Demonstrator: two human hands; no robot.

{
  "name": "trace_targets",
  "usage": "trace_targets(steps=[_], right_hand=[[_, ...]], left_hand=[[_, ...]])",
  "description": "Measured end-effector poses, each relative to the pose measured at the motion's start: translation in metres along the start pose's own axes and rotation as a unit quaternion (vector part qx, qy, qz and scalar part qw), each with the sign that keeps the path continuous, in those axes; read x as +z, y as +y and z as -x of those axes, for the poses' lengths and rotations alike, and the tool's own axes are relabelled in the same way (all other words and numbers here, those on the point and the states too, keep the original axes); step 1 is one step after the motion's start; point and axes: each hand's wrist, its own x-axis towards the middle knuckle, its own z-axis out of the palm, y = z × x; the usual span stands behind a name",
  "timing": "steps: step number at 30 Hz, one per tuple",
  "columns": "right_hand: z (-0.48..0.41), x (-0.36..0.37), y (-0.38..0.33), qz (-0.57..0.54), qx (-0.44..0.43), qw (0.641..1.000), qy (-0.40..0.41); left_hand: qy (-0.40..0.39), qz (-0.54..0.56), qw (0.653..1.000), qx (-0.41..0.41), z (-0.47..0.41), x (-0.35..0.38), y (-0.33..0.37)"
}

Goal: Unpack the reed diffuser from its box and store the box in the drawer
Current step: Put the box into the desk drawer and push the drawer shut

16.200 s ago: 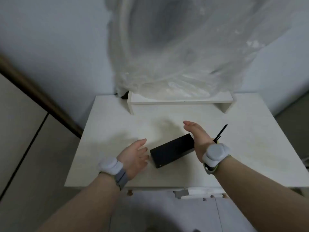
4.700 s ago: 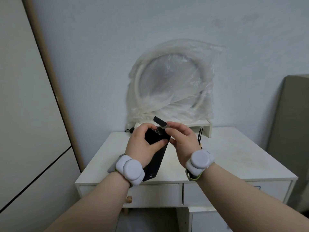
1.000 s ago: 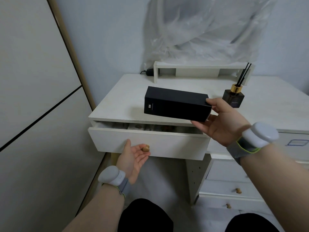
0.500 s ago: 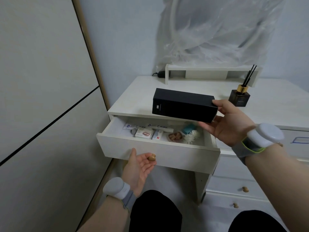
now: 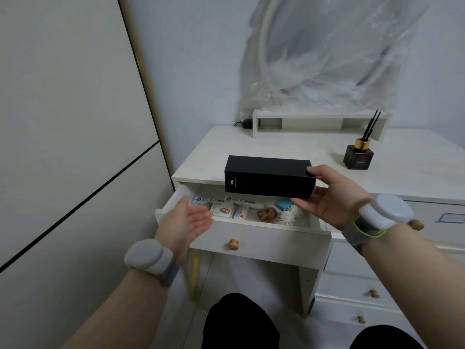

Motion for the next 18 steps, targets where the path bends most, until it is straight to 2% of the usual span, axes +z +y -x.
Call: trace_targets(steps=[7,11,18], right_hand=[[-0.001,0.014,-0.008,0.016,0.008,1.000,-0.006],[-0.003,0.021,-0.017,0.031,0.003,0.999,-0.012],[-0.013,0.023,-0.010,0.053,0.009,0.998,0.024]], left_hand=[[-0.035,0.054,0.998,0.030,-0.012,0.009,0.057],[-0.046,0.033,0.998,0.039,-0.017,0.017,0.076],[-0.060,-0.020,0.998,-0.008,-0.029,0.029,0.081]])
